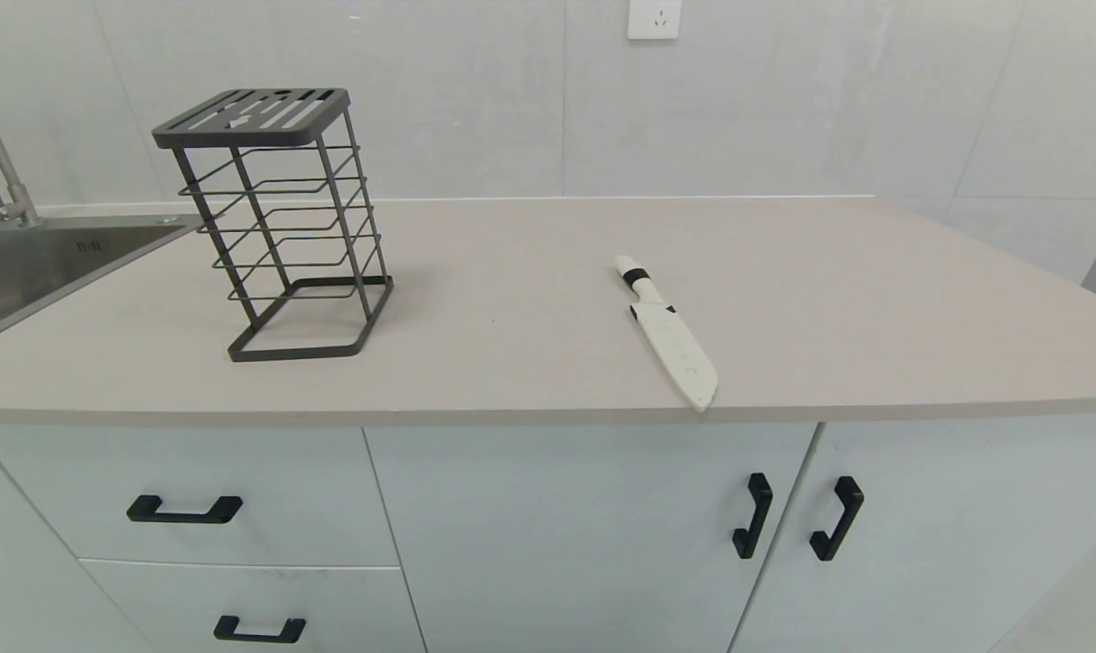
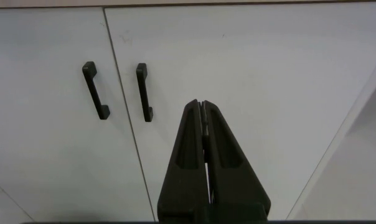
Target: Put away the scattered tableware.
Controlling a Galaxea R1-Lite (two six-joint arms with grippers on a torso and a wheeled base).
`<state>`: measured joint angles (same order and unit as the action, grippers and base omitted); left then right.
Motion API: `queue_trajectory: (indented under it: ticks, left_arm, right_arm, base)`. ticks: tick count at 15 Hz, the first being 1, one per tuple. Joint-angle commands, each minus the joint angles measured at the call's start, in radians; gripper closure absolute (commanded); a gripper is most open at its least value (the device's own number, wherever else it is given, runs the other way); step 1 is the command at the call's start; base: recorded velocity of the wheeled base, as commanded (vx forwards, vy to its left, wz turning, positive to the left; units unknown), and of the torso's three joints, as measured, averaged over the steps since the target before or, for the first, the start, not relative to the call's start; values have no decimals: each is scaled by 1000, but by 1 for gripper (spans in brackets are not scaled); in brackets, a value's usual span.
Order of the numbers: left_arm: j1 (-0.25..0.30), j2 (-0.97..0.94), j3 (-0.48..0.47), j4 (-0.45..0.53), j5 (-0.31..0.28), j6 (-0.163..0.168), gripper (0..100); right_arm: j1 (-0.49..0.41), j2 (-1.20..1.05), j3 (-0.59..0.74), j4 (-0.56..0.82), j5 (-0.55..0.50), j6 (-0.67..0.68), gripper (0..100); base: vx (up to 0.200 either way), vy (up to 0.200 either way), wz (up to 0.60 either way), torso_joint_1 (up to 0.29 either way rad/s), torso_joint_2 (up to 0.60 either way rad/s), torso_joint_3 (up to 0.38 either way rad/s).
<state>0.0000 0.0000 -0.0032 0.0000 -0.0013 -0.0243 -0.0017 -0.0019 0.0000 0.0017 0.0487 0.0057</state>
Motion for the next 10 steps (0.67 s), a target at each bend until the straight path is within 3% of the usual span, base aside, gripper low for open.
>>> queue_trajectory:
  ticks: [1, 9, 10]
  left_arm:
    - [0, 0, 0, 0, 0, 0, 0]
    - [0, 0, 0, 0, 0, 0, 0]
    - [0, 0, 0, 0, 0, 3, 0]
  right_arm:
    - [0, 2, 0, 0, 0, 0, 100]
    - [0, 2, 0, 0, 0, -1, 100]
    - [0, 2, 0, 0, 0, -1, 100]
  base:
    - [0, 0, 0, 0, 0, 0]
    - [0, 0, 0, 0, 0, 0]
    - [200, 0, 0, 2, 7, 2]
